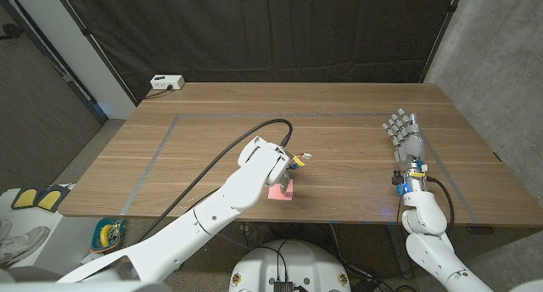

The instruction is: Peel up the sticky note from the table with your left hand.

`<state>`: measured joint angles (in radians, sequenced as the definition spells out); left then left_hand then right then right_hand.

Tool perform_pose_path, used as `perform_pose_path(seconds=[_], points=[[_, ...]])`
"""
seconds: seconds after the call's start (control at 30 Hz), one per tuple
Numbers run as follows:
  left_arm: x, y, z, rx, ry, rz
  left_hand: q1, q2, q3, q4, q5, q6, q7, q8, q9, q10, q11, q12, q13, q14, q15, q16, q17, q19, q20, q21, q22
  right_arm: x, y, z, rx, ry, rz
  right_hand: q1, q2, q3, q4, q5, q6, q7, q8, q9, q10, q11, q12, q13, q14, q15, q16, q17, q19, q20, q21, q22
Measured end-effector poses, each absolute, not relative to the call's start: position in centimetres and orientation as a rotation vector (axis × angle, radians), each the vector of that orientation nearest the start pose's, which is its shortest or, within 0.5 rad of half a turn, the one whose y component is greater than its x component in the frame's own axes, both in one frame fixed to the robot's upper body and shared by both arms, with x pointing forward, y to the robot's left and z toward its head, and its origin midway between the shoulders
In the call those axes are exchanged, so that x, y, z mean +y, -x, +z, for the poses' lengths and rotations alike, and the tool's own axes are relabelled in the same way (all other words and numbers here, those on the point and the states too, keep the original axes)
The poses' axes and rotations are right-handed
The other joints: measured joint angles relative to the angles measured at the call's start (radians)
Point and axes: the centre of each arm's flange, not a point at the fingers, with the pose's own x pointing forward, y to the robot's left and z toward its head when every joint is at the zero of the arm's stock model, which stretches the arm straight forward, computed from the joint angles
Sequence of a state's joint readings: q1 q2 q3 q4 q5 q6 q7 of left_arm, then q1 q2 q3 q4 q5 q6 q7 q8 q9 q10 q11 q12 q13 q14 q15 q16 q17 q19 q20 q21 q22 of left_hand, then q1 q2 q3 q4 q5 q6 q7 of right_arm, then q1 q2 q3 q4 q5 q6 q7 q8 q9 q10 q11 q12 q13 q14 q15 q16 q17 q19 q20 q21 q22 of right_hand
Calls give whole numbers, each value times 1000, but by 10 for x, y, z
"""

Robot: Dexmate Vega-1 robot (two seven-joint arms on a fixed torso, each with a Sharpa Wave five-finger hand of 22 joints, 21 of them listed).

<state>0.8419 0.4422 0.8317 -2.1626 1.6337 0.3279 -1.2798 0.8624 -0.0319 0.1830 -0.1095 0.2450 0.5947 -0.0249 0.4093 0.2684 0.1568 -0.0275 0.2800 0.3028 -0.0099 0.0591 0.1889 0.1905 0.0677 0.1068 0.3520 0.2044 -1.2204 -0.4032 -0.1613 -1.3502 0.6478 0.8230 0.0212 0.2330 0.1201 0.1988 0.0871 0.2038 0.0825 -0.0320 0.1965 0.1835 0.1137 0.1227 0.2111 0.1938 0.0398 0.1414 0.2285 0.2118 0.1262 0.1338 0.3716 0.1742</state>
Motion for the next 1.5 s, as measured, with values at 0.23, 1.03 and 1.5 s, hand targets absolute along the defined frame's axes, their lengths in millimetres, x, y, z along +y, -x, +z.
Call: perform_pose_path(seconds=[0.23, 1.03, 1.5], points=[[40, -476, -40, -59, -2144, -209, -1, 1, -5, -5, 3, -72, -23, -34, -9, -35, 20, -10, -1, -19, 14, -4, 0, -9, 9, 0, 0, -350, -546, -136, -901, -233, -9, 0, 0, 0, 0, 0, 4, 3, 0, 0, 0, 0, 0, 0, 0, 0, 0, 0, 4, 4, -5, 0], [45, -483, -41, 18, -2177, -172, -16, 16, -41, 3, 7, -115, -27, -118, -56, -66, 30, -10, -20, -32, 16, -4, 0, -16, 8, 0, 2, -345, -546, -133, -913, -234, -32, 0, 0, 0, 0, 0, 9, -2, 0, 0, 5, 5, 0, 0, 16, -6, 0, 0, 4, 4, -9, 0], [46, -491, -44, -2, -2167, -244, -6, 25, -49, -5, 11, -85, -47, -98, -51, -59, 16, -6, -24, -31, 16, -4, 0, -9, 1, 8, 4, -343, -546, -132, -920, -233, -39, 0, 0, 0, 0, 0, 14, 0, 0, 0, 5, 5, 0, 0, 18, -4, 0, 0, 7, 0, -13, 0]])
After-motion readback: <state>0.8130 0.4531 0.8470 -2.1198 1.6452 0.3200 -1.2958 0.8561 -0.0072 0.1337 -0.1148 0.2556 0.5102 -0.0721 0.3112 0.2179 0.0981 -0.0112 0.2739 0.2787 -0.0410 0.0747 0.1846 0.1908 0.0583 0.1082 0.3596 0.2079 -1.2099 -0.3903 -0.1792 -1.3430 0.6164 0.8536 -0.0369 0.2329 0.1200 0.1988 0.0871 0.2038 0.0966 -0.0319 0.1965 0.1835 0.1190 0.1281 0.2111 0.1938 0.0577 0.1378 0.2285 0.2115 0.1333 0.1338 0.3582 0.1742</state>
